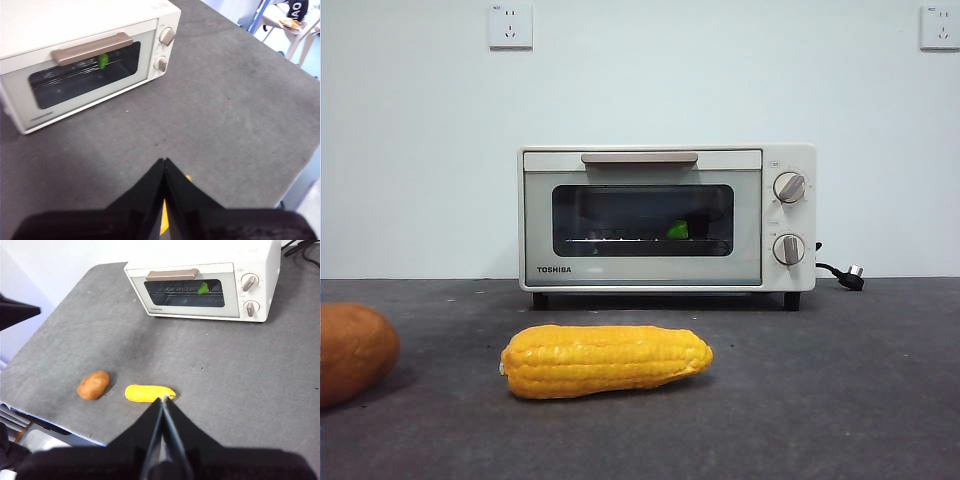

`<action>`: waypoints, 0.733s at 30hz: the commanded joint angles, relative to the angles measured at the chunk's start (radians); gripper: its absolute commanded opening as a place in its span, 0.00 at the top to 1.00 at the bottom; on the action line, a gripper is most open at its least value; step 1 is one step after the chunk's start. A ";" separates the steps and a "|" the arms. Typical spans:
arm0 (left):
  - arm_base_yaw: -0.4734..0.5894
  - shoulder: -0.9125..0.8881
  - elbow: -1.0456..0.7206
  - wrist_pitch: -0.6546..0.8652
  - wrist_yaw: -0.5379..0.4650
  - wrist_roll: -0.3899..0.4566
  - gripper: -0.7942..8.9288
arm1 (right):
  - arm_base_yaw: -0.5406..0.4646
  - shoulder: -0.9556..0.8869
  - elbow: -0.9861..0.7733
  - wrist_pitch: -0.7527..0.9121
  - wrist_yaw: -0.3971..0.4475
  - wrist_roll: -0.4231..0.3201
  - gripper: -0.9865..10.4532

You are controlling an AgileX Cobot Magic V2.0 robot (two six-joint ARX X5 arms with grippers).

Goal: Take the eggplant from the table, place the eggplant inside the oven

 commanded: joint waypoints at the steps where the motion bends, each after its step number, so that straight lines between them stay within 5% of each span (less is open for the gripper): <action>1: -0.012 -0.043 -0.004 -0.021 -0.043 -0.006 0.92 | 0.001 -0.003 -0.001 -0.023 0.002 -0.007 0.91; 22: -0.013 -0.101 -0.004 -0.044 -0.089 -0.005 0.92 | 0.001 -0.002 -0.001 -0.023 0.002 -0.007 0.91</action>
